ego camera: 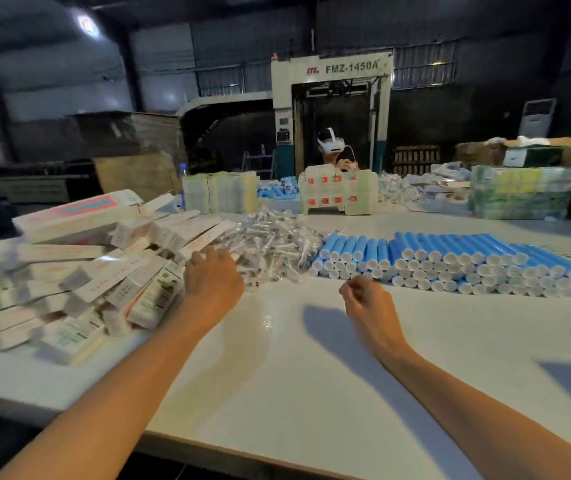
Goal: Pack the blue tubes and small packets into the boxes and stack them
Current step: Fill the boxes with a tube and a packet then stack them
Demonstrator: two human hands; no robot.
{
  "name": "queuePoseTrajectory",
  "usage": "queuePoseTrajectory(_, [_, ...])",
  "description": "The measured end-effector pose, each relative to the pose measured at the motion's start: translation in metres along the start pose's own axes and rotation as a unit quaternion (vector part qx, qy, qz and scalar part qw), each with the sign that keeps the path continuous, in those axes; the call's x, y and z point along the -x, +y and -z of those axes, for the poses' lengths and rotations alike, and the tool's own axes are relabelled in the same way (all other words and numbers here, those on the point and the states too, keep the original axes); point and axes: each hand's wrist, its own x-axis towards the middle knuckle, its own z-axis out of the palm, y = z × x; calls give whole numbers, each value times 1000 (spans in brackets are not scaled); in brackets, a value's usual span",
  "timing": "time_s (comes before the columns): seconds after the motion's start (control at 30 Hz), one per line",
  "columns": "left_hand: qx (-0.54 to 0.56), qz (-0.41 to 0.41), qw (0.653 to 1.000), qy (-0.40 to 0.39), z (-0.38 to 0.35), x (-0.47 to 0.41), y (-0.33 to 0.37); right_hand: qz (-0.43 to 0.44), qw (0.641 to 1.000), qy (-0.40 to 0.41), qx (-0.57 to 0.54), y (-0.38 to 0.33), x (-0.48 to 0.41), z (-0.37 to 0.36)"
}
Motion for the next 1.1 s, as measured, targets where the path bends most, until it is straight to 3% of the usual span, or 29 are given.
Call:
queuePoseTrajectory(0.13, [-128, 105, 986, 4, -14, -13, -56, 27, 999, -21, 22, -2, -1, -2])
queuePoseTrajectory(0.4, [-223, 89, 971, -13, -24, -14, -75, 40, 998, -41, 5, -6, 0, 1])
queuePoseTrajectory(0.53, [-147, 65, 986, -38, -9, -6, -69, 49, 998, -46, 8, -8, 1, 1])
queuePoseTrajectory(0.73, [113, -11, 984, -137, 13, 2, -50, 54, 997, -52, 20, -12, 2, 1])
queuePoseTrajectory(0.83, [332, -66, 927, -163, 20, 4, -19, 43, 998, -52, 16, -16, 5, 1])
queuePoseTrajectory(0.93, [545, -91, 810, -196, 17, 6, 20, 34, 999, -23, 13, -25, 1, 7])
queuePoseTrajectory(1.03, [702, -58, 680, -206, 11, 8, 56, 19, 998, 24, 53, -30, -29, 26])
queuePoseTrajectory(1.1, [751, -63, 631, -185, 1, 12, 73, 6, 992, 53, 112, -27, -60, 43])
